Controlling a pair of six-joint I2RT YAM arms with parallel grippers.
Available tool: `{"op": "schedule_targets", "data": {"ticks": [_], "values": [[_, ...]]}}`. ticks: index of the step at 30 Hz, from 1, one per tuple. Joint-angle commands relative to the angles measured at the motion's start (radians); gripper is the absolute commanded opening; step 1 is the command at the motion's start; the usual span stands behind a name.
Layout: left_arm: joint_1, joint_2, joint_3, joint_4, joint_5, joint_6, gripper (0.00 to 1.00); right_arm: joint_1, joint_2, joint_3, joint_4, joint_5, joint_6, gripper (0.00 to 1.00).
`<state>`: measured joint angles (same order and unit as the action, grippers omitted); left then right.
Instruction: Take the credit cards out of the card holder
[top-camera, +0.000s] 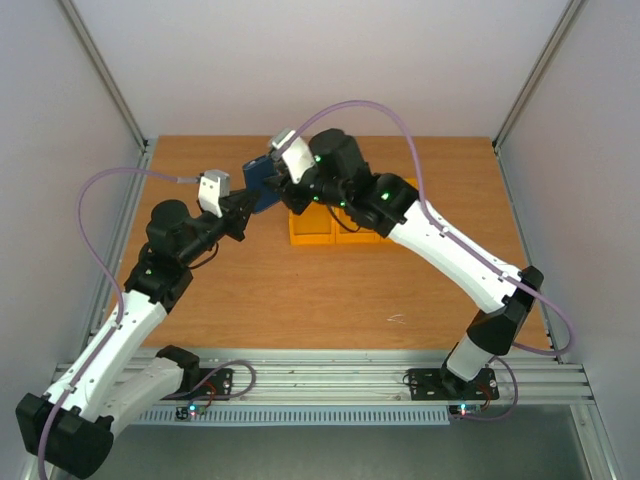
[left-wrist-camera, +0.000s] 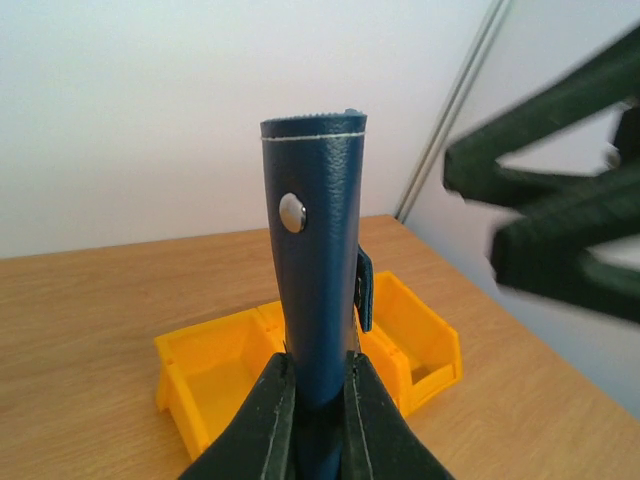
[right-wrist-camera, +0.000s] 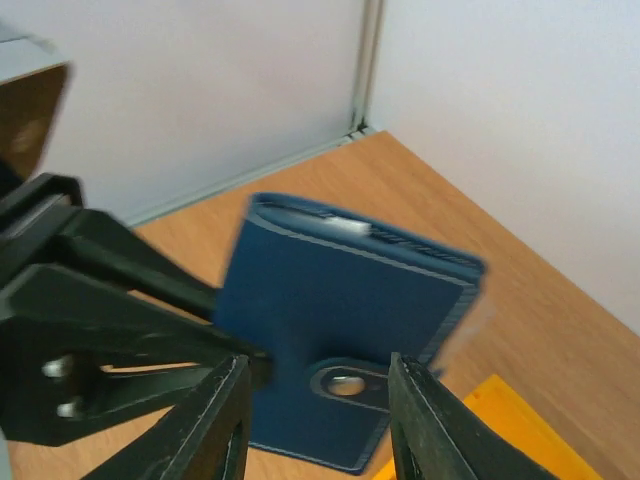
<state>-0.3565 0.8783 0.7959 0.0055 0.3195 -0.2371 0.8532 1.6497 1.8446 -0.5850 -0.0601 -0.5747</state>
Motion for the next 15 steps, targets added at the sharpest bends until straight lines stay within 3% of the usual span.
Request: {"op": "schedule_targets", "data": {"ticks": [1, 8, 15], "values": [[-0.009, 0.003, -0.002, 0.093, -0.071, -0.028, 0.0, 0.037, 0.047, 0.043, -0.03, 0.112, -0.01, 0.37], [-0.009, -0.001, -0.008, 0.106, -0.029, -0.067, 0.0, 0.036, 0.144, 0.149, -0.1, 0.157, 0.017, 0.31], [-0.009, 0.002, -0.01, 0.116, -0.045, -0.07, 0.0, 0.038, 0.167, 0.155, -0.141, 0.04, 0.057, 0.37]]}}
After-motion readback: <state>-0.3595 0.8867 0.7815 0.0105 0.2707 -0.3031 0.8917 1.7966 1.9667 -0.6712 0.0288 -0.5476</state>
